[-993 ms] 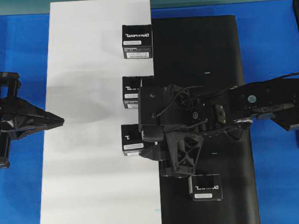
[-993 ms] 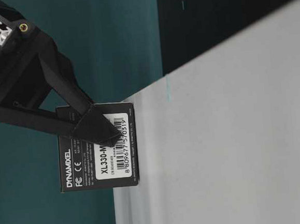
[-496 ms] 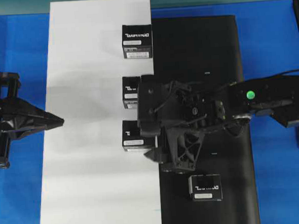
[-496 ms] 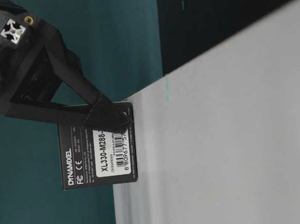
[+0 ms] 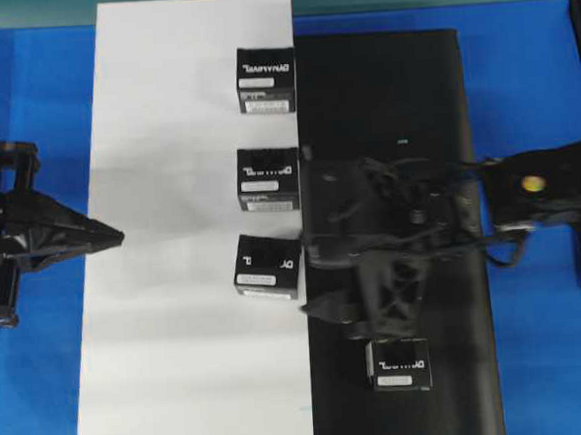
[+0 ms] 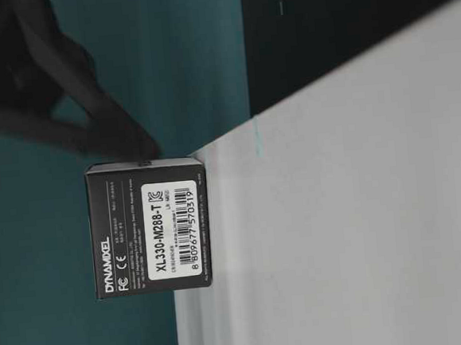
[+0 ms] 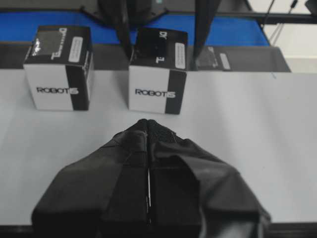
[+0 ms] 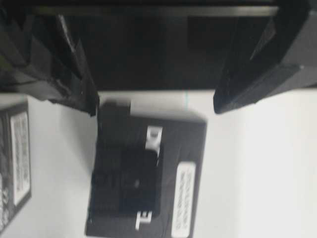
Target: Place the box from the black base onto the white base.
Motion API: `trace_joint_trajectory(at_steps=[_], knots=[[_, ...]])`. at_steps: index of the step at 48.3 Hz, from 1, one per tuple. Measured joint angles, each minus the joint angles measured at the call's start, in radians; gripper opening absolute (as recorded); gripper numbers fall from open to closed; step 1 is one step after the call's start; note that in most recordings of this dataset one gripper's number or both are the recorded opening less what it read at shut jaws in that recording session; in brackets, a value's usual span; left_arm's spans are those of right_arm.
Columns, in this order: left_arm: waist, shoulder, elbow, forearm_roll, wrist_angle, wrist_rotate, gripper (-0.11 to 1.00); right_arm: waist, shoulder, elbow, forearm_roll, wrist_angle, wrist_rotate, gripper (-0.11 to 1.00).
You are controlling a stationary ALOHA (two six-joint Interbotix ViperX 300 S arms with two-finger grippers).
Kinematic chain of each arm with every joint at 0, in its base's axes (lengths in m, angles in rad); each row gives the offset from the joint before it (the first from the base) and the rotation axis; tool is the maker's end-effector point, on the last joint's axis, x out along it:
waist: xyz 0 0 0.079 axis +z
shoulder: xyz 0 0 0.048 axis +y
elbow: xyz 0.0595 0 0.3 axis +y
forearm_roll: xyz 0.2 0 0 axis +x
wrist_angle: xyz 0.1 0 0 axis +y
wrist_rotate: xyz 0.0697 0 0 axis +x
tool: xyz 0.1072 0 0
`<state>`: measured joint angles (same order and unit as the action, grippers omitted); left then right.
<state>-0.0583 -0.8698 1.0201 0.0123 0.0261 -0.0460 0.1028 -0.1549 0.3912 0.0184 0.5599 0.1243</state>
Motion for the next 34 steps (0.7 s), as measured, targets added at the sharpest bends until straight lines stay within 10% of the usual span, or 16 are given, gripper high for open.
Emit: trace_joint_trajectory(at_steps=[17, 34], knots=[[-0.002, -0.005, 0.0, 0.0, 0.011, -0.041, -0.06, 0.003, -0.308, 0.262, 0.002, -0.207, 0.003, 0.99], [-0.002, -0.005, 0.0, 0.0, 0.011, -0.077, -0.06, 0.003, -0.503, 0.43, 0.002, -0.163, 0.002, 0.99]])
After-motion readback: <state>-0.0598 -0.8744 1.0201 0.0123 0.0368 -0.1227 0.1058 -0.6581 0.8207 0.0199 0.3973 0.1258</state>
